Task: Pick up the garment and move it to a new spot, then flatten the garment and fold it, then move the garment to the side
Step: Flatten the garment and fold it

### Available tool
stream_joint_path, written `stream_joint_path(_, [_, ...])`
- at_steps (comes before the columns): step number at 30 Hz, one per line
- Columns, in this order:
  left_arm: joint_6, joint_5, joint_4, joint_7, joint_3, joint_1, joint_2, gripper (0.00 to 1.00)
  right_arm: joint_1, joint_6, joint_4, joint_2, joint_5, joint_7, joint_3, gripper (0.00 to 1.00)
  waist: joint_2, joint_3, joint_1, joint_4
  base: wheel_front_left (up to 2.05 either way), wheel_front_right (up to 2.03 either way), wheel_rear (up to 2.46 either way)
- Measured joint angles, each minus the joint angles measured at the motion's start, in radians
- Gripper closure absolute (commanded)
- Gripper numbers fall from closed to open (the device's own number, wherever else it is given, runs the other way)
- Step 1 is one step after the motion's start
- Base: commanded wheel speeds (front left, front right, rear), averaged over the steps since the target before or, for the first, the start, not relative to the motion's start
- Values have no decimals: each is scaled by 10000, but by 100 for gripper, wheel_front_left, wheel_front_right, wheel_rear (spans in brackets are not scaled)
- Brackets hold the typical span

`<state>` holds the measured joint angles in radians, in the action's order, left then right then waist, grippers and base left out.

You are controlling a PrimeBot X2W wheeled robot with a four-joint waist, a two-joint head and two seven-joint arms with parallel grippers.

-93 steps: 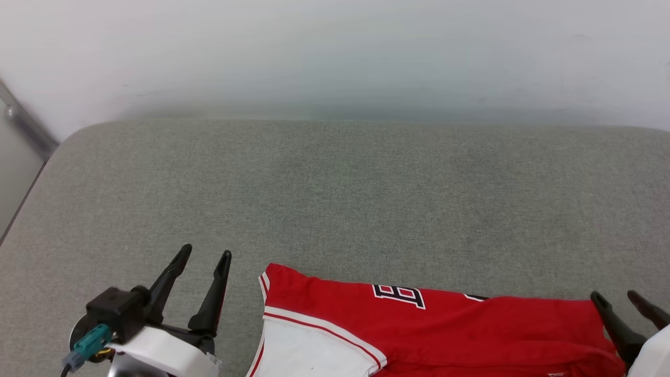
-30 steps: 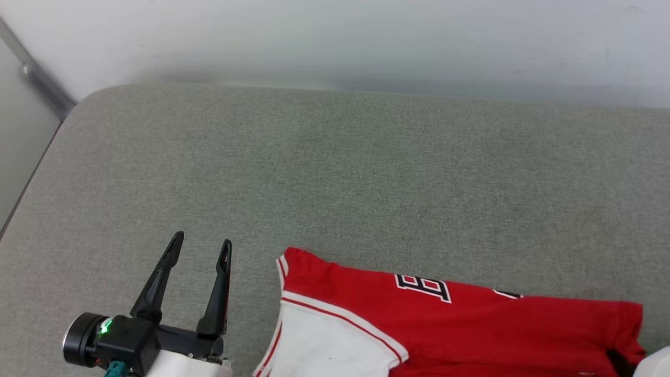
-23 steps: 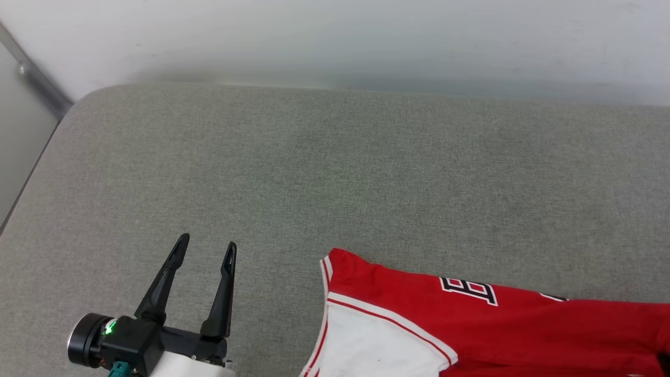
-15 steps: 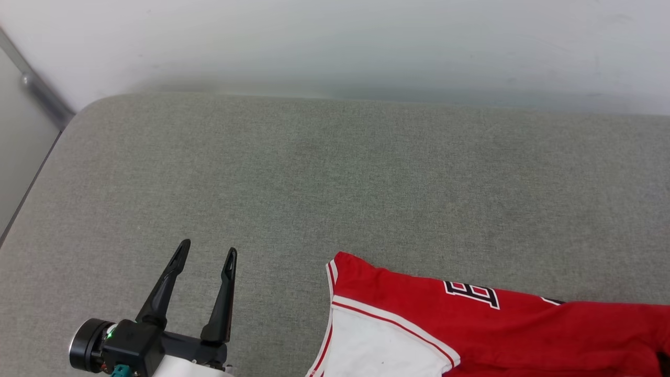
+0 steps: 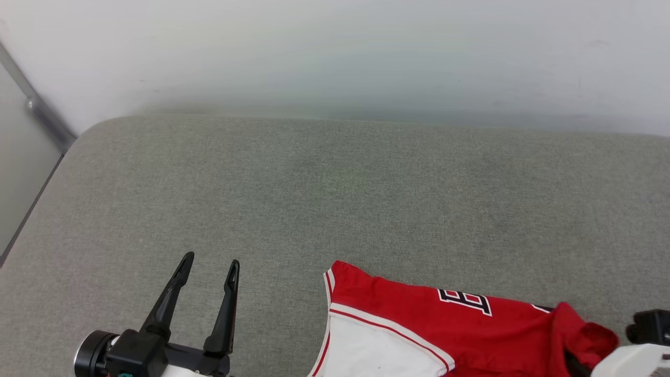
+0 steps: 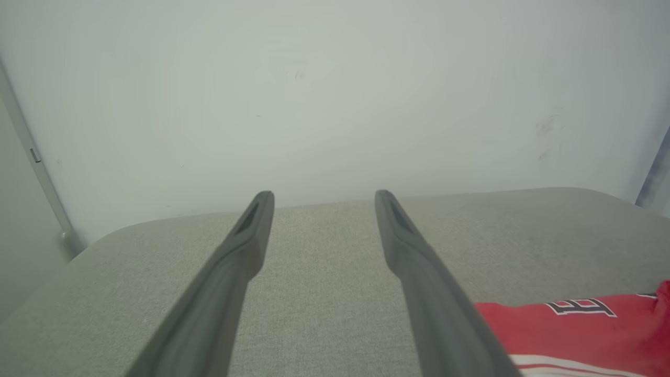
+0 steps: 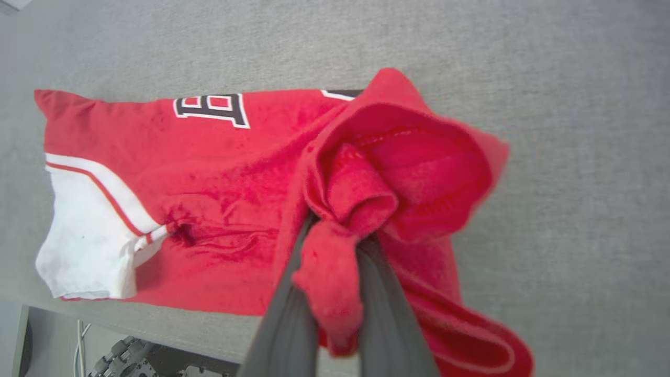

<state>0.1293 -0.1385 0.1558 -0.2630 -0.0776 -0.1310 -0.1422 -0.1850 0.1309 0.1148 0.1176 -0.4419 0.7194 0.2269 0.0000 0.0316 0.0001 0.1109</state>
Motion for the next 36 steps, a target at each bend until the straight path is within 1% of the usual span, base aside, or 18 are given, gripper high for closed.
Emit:
stream_joint_path(4, [0, -54, -12, 0, -50, 5, 6, 0, 51, 0, 426, -328, -238, 403, -848, 100, 0, -17, 0, 73, 0, 0, 0])
stream_joint_path(7, [0, -71, -21, 0, -98, 31, 0, 0, 376, 0, 537, -556, -568, 627, -1358, 100, 0, 5, -1, 169, 0, 0, 0])
stream_joint_path(10, [0, -98, -52, 0, -215, 118, -33, 0, 613, 0, 552, -633, -1187, 819, -1889, 100, 0, 39, -1, 328, 0, 0, 0])
stream_joint_path(14, [0, -153, -73, 0, -249, 172, -52, 0, 893, 0, 295, -650, -2284, 535, -2786, 100, 0, 117, -1, 536, 0, 0, 0])
stream_joint_path(18, [0, -157, -161, 0, -376, 205, -81, 0, 1207, -2, -228, -660, -2999, 119, -3649, 100, 0, 168, -1, 757, 0, 0, 0])
stream_joint_path(22, [0, -182, -211, 0, -382, 310, -109, 0, 1729, -2, -830, -665, -2964, -303, -4291, 100, 0, 223, -1, 967, 0, 0, 0])
stream_joint_path(26, [0, -219, -257, 0, -435, 332, -146, 0, 2224, -2, -1682, -665, -3003, -803, -4589, 100, 0, 257, -1, 1138, 0, 0, 0])
stream_joint_path(30, [0, -228, -280, 0, -464, 355, -163, 0, 2701, -2, -2506, -665, -2878, -1281, -4679, 100, 0, 272, -1, 1281, 0, 0, 0])
stream_joint_path(31, [0, -228, -278, 0, -454, 356, -169, 0, 2768, -2, -2656, -665, -2859, -1421, -4707, 35, 0, 282, -1, 1302, 0, 0, 0])
stream_joint_path(32, [0, -230, -278, 0, -454, 358, -176, 0, 2862, -2, -2811, -667, -2855, -1530, -4765, 0, 1, 295, -1, 1320, 0, 0, 0])
stream_joint_path(36, [0, -232, -278, 0, -424, 359, -203, 0, 3115, -2, -3043, -663, -3264, -1845, -5294, 0, 0, 314, -1, 1346, 0, 0, 0])
